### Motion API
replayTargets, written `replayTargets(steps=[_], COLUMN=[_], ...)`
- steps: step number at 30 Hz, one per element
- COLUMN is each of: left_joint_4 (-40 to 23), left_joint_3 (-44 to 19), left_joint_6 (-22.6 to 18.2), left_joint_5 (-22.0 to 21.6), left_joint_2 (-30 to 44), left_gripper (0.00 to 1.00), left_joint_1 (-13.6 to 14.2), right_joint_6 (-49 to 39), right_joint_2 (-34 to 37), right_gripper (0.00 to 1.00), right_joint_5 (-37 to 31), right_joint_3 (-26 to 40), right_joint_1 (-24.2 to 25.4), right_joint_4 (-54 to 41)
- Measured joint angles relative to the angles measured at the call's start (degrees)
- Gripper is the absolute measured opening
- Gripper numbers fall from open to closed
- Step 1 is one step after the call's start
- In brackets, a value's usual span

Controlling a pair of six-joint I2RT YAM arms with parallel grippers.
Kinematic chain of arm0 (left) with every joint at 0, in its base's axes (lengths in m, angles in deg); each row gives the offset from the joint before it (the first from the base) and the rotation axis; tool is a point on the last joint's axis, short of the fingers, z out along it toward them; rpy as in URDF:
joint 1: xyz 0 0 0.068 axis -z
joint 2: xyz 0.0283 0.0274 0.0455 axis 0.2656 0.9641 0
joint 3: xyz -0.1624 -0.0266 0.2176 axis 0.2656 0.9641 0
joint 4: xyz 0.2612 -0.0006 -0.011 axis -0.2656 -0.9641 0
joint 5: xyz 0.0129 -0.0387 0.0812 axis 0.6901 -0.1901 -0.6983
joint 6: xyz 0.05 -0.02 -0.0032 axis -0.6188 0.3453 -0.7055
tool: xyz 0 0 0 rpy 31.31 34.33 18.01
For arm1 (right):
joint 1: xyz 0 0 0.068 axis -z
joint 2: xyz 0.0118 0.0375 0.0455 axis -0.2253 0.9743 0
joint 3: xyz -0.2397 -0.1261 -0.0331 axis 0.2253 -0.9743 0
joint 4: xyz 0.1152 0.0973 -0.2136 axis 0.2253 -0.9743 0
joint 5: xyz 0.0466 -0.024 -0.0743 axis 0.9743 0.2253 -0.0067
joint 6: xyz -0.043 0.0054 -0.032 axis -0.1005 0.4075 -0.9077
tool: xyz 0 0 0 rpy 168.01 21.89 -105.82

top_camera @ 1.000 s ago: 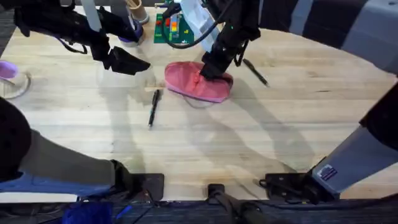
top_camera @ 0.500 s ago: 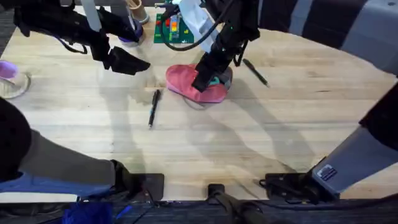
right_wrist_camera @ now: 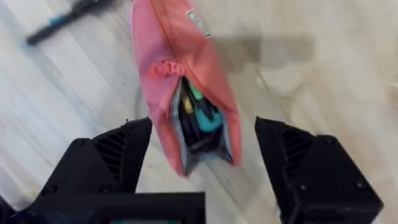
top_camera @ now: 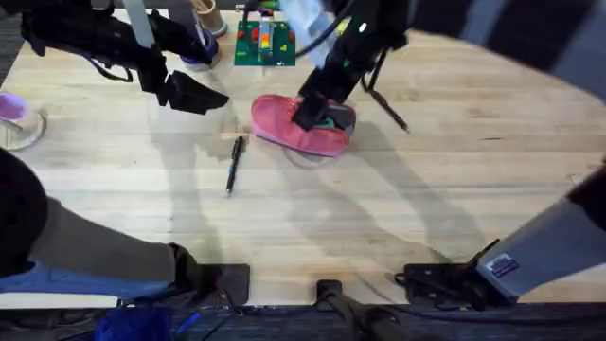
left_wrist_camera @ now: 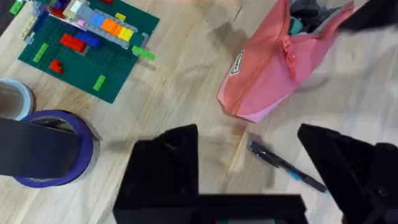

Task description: Unzip the bag, pick up the pens from the table one at a time and place them inside, then zip the bag closed.

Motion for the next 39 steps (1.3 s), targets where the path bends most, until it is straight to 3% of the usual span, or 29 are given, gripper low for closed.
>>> replayTargets(steps=[6, 12, 25, 32, 39], left_joint_4=[0.16, 0.24, 0.87, 0.87, 0.87], left_joint_3=[0.00, 0.00, 0.00, 0.00, 0.00], left_joint_6=[0.00, 0.00, 0.00, 0.00, 0.00], left_joint_5=[0.00, 0.00, 0.00, 0.00, 0.00], left_joint_2=[0.00, 0.00, 0.00, 0.00, 0.00], left_gripper=[0.993, 0.993, 0.993, 0.993, 0.993], left_joint_1=[0.00, 0.00, 0.00, 0.00, 0.00], right_joint_6=[2.68, 7.36, 9.45, 9.23, 9.21], right_joint_2=[-8.95, -13.55, -13.07, -10.70, -2.75], right_gripper=[0.997, 0.997, 0.997, 0.997, 0.997], right_joint_5=[0.06, 0.01, -4.39, -4.57, -4.58], right_joint_3=[3.74, 4.12, 4.12, 3.64, 1.57], right_joint_1=[3.26, 10.63, 23.64, 24.34, 24.34], right_joint_4=[-4.60, -8.58, -12.05, -11.13, -8.57])
